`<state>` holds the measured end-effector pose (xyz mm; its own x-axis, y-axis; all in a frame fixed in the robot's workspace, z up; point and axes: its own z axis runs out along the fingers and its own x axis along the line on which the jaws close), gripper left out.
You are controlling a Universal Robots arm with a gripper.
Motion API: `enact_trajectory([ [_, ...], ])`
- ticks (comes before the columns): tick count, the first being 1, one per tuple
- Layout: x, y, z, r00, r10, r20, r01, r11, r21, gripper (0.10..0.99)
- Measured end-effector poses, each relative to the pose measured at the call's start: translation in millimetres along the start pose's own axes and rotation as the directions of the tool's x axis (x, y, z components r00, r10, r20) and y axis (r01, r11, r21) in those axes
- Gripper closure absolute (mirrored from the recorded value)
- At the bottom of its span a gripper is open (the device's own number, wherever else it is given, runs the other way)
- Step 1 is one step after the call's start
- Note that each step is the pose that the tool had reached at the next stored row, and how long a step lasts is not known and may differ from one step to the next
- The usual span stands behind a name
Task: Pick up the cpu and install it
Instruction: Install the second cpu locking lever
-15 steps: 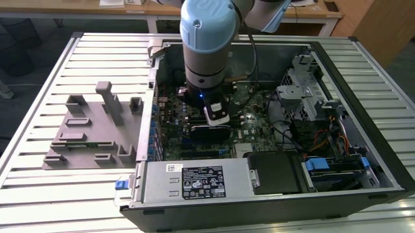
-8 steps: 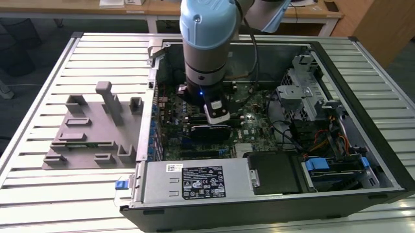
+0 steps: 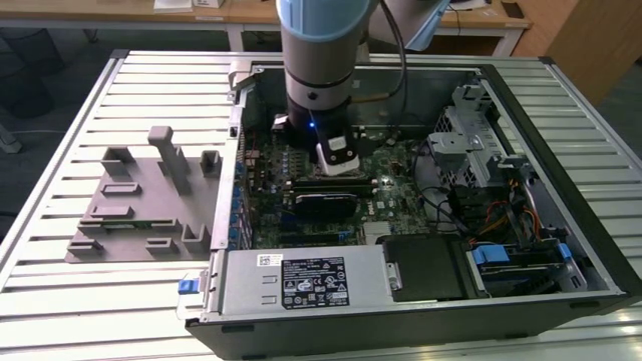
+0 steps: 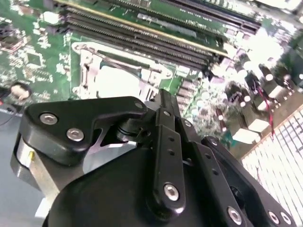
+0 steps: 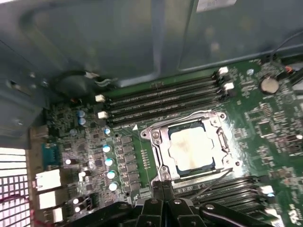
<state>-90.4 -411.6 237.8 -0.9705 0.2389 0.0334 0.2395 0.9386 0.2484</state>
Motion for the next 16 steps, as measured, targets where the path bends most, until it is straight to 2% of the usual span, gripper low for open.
enact_trajectory([
  [4, 0.1, 2.8, -10.9, 1.0000, 0.000, -0.0001, 0.000, 1.0000, 0.000, 0.980],
  [6, -1.4, 3.5, -11.8, 1.0000, 0.000, -0.0007, 0.000, 1.0000, 0.000, 0.980],
  [12, -17.2, 7.0, -11.9, 1.0000, 0.003, -0.0095, -0.003, 1.0000, 0.003, 0.980],
  [16, -23.3, 4.4, -12.0, 0.9999, 0.003, -0.0122, -0.003, 1.0000, 0.003, 0.980],
])
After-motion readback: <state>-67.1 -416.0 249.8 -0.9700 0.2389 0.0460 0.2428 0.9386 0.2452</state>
